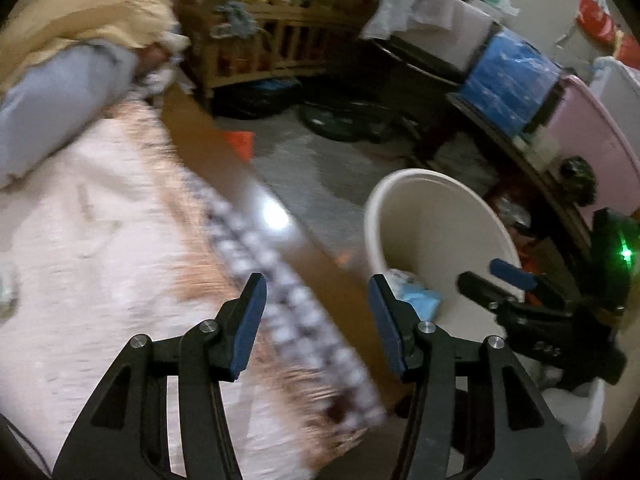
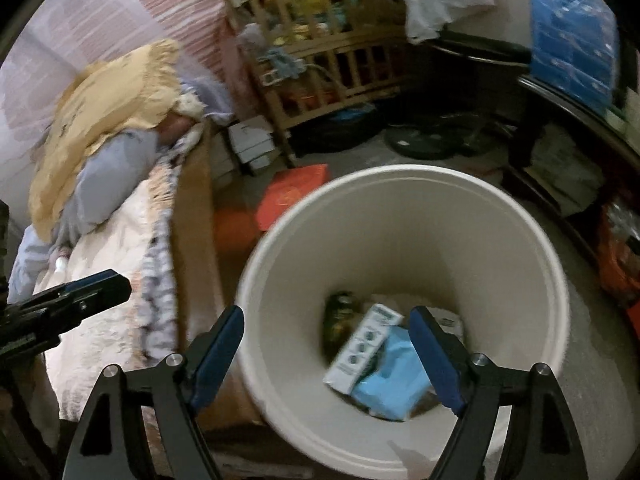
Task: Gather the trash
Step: 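Move both tools back over the remaining trash on the bed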
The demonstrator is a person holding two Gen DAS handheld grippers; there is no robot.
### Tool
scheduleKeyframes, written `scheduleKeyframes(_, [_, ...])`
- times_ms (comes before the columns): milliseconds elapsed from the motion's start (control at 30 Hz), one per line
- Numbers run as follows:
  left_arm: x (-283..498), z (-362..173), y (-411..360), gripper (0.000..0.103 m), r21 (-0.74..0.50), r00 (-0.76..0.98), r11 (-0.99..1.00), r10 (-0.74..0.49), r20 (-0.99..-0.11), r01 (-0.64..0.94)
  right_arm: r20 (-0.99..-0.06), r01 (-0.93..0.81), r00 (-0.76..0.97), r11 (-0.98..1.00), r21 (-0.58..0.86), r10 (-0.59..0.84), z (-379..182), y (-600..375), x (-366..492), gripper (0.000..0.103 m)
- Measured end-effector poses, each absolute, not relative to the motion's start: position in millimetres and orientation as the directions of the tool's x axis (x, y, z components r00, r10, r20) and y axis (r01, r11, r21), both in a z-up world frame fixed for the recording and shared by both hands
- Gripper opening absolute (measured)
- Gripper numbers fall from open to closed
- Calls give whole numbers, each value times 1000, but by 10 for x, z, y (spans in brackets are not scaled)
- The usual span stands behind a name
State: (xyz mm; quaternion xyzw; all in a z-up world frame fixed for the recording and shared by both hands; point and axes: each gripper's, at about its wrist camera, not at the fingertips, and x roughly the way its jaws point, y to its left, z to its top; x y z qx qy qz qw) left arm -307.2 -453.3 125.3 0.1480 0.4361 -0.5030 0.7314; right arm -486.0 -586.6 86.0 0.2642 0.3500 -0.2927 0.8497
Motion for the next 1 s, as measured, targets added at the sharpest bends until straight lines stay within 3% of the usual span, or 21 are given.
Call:
scheduleKeyframes(433, [-2087,1102,-3333,51,-136,309,665,-506,-805,734,-746,427,656,871,242,-114,927,-4922,-3619,82])
scheduleKeyframes(733, [-1280,951,-2150,51,-111,411,819,-394,-822,563,-772,197,631,947,252,75,794,-4101,-2516,82])
scheduleKeyframes(1000, [-488,818,-1132,52,-118,477,925,-292,-829,362,-794,97,585,957,275,169,654,-3559,-1602,82])
